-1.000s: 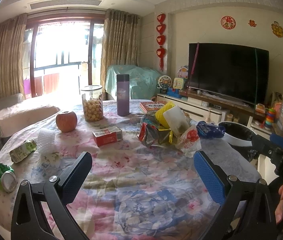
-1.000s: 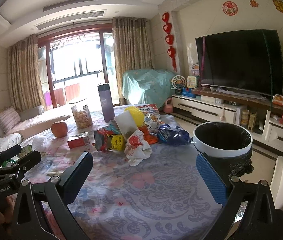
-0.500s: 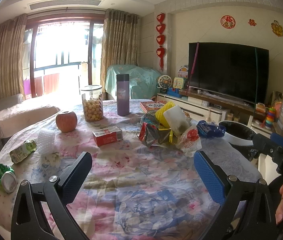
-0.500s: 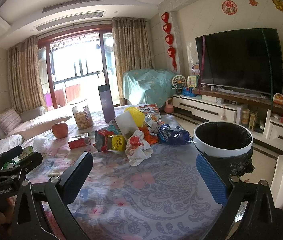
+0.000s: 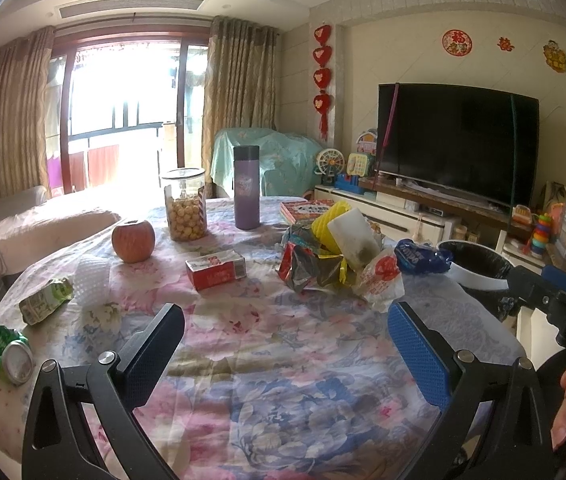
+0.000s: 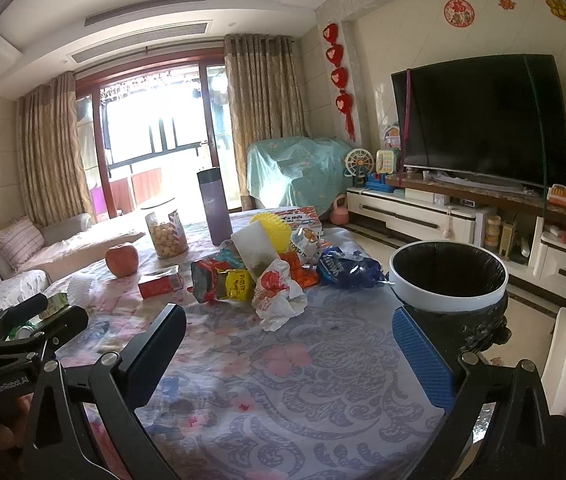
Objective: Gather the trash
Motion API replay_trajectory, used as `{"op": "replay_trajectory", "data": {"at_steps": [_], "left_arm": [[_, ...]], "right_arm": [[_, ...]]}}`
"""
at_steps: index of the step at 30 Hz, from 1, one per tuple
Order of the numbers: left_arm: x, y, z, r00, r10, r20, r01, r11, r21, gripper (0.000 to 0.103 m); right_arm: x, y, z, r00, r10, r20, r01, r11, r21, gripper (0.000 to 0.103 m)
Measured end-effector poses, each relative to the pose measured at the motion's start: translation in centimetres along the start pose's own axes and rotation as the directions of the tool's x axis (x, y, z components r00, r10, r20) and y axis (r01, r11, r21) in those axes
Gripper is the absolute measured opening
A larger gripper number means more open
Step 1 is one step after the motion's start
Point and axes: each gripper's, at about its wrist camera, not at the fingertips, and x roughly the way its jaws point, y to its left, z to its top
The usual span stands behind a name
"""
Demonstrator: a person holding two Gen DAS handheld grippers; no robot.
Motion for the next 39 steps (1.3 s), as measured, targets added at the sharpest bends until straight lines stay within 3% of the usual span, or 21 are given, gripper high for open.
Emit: {"op": "replay_trajectory", "data": {"at_steps": [18,26,39], "left_arm": [[2.6,0.7,-0.5,0.999,0.01,-0.049,-0.011,1.0,-0.012,0.102],[6.5,0.9,0.0,0.995,0.04,-0.095,-0.038,0.999,0.018,0.102],[14.8,1.8,1.9,0.983,0.033,-0.179,-0.036,0.999,-0.01,0.101]], "right_arm": [[1.6,0.0,-0.7,0.998,0.039,-0.056,-0.037,0.999,0.033,0.103],[4.3,-1.1,-0.8,0.99,0.078,-0.115,-0.071,0.995,0.066,0.103],[9.5,-2.2,-0.8,0.97,0.107,-0.22,-0.082,0.99,0.118,0.102]]}}
